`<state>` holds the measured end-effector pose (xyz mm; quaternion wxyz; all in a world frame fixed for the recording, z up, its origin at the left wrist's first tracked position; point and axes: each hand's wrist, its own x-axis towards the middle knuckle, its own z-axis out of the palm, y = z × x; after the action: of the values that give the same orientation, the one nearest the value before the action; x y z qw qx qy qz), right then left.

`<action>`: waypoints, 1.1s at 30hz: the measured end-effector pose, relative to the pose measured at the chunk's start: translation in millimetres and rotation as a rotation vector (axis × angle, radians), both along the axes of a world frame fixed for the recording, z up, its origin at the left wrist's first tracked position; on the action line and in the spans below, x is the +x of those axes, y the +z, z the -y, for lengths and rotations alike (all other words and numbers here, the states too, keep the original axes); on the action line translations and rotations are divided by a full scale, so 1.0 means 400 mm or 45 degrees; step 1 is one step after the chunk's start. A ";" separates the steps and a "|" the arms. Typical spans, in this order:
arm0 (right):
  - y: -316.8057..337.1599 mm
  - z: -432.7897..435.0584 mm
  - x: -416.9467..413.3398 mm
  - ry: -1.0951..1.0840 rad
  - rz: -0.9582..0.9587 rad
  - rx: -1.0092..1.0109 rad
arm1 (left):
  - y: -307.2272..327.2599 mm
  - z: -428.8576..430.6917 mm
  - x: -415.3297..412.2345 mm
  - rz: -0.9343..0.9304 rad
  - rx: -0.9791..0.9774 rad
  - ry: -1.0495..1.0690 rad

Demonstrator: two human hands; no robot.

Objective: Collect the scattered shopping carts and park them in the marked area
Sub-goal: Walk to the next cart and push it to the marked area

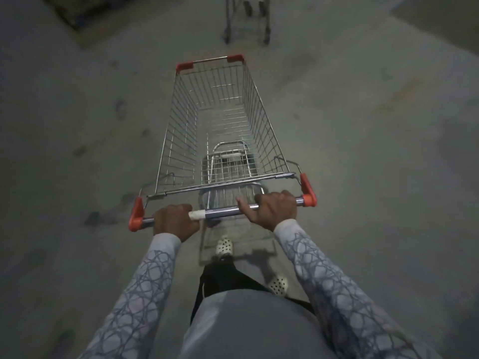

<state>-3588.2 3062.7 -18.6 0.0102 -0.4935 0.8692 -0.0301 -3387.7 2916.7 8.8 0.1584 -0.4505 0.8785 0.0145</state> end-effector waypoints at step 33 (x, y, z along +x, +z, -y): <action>-0.006 1.568 0.504 1.046 -0.181 0.033 | -0.037 0.986 0.581 -0.194 -0.039 1.116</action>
<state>-3386.7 2435.6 -21.2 -0.0324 -0.8000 0.5988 0.0216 -3155.4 2522.3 -5.8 0.0655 -0.7804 0.6137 0.1003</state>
